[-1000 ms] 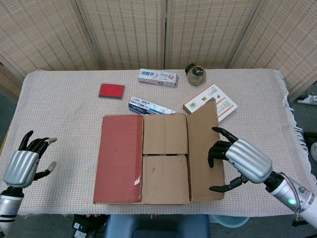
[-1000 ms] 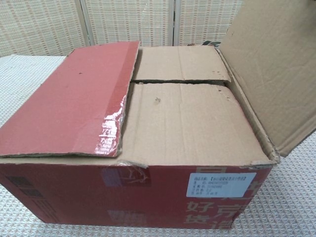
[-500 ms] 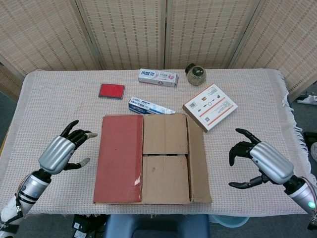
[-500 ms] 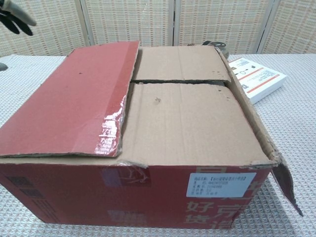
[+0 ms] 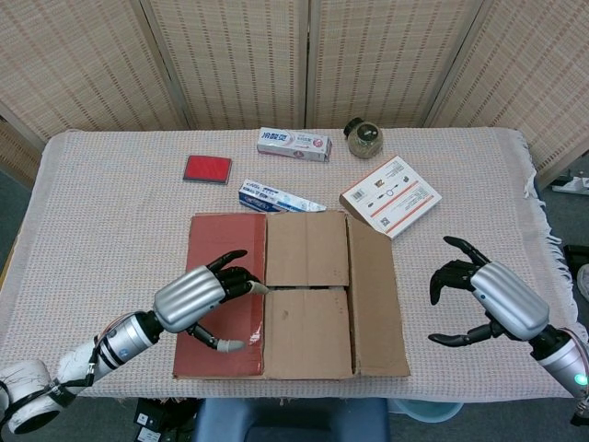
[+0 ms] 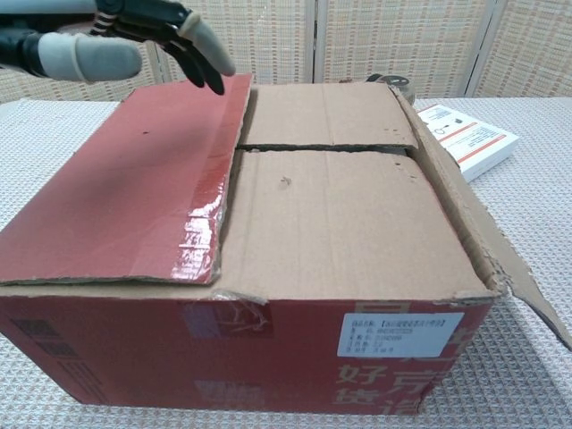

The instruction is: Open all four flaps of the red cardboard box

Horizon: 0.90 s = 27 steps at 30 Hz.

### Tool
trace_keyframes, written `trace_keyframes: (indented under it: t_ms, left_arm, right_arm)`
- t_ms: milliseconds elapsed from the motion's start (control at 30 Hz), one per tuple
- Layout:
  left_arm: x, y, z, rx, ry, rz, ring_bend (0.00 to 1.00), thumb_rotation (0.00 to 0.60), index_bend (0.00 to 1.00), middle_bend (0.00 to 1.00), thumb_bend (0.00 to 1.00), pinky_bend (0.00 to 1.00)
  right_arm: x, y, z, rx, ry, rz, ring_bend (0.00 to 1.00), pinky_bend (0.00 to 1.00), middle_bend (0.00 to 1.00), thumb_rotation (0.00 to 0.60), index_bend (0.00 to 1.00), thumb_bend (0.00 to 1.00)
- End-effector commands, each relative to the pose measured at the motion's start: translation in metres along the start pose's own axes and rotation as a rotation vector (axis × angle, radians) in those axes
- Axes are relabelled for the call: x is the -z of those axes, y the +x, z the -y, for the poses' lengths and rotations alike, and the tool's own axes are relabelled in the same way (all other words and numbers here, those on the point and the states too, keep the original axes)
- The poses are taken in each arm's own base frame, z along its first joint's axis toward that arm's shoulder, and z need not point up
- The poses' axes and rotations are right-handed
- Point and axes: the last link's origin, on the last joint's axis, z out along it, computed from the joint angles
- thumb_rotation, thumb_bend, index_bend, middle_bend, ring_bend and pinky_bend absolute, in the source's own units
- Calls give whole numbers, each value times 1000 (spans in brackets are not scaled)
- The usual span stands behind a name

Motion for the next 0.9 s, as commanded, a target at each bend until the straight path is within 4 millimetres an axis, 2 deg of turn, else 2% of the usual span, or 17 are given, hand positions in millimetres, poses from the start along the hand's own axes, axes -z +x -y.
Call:
trace_keyframes:
  t_ms: [33, 333, 900]
  left_arm:
    - [-13, -6, -10, -4, -62, 26, 242, 108, 260, 285, 194, 0]
    - [-31, -20, -17, -93, -139, 65, 272, 82, 299, 298, 193, 0]
    - [-37, -31, -13, -240, -149, 128, 296, 76, 318, 339, 193, 0]
  right_arm:
    - [1, -1, -2, -7, -6, -2, 381, 0, 503, 285, 525, 82]
    - [5, -4, -7, -28, -19, -5, 382, 0, 503, 288, 525, 82]
    - [10, -7, -14, -59, -33, -16, 380, 0, 503, 285, 525, 82]
